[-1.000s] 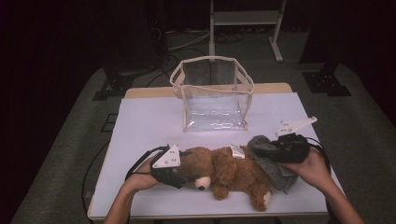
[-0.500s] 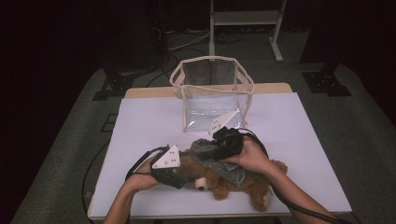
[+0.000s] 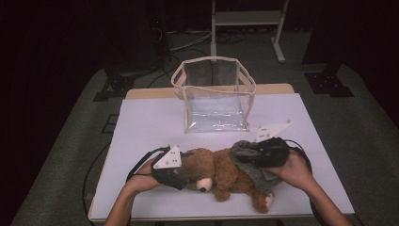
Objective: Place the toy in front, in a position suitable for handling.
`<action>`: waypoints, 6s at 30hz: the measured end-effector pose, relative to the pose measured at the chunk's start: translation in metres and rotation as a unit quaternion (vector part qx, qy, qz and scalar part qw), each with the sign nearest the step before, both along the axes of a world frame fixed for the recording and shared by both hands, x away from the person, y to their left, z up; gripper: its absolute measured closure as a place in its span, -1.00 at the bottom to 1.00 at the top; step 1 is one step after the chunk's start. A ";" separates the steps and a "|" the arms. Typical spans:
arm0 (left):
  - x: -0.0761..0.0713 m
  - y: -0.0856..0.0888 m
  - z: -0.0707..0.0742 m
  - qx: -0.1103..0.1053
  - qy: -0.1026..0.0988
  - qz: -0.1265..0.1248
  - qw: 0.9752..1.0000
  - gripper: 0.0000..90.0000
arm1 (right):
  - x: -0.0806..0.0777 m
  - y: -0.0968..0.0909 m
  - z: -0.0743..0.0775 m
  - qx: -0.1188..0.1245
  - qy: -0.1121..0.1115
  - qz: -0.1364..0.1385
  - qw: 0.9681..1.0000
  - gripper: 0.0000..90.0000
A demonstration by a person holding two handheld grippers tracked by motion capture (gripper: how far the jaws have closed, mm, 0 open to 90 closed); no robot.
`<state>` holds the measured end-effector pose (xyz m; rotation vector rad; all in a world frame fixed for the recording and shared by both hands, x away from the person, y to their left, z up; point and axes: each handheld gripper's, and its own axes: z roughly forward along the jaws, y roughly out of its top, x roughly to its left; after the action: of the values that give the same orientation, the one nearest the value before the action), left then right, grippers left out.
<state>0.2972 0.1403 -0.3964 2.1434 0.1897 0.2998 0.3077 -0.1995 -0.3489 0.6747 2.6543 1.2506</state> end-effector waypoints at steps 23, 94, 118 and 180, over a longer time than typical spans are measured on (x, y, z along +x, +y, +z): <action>0.037 -0.046 0.013 0.054 0.056 -0.026 0.997 -0.69 | -0.012 -0.033 -0.029 0.055 0.014 -0.033 0.998 0.55; 0.059 -0.071 0.069 0.048 -0.021 0.040 0.998 0.39 | 0.061 0.006 0.001 0.066 0.016 -0.061 0.996 0.56; 0.030 -0.042 0.036 0.041 -0.026 0.025 0.999 -0.10 | 0.071 0.038 -0.008 0.063 0.021 -0.021 0.998 0.56; 0.023 0.026 0.016 0.024 -0.016 0.039 0.999 -0.41 | 0.053 0.052 0.006 0.021 -0.026 0.007 0.999 0.55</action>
<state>0.3207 0.1664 -0.3807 2.1810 0.2502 0.3882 0.3602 -0.1471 -0.3433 0.6225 2.6022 1.3135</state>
